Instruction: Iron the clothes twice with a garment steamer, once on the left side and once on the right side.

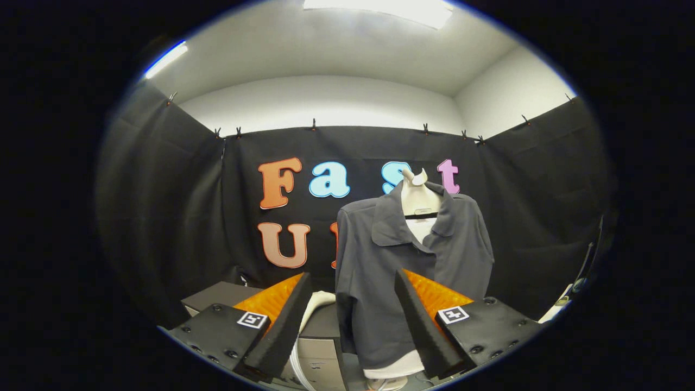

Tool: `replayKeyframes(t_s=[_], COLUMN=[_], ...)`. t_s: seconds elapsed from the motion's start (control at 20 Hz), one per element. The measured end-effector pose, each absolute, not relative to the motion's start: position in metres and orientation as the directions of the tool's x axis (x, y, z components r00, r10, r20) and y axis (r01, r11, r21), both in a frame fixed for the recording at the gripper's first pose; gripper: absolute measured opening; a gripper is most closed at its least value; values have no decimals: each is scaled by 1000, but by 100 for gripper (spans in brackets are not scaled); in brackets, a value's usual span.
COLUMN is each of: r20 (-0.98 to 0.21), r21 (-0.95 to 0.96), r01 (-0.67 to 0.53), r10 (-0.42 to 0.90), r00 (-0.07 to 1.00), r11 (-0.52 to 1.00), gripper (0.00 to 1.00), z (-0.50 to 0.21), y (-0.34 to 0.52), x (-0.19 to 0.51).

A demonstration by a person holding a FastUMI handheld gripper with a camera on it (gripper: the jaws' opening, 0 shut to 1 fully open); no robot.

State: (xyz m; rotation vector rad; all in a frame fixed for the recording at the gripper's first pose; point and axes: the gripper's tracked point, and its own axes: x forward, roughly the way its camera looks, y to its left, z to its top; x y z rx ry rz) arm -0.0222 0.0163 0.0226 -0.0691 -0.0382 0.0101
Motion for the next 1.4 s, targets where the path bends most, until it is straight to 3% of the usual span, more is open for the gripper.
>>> replayKeyframes(t_s=[0.45,0.75,1.0,1.2,1.4], r20=[88,119,29,-119,-277], r21=[5,156,96,49,-4], r01=[7,-118,-173,-222,-187], r10=[-7,100,171,226,179], r00=[996,988,985,967,944], r11=[1000,981,980,974,982], gripper=[98,97,97,98,97], z=[42,61,71,33,-24], y=[11,54,107,164,185], x=[-8,13,50,101,169])
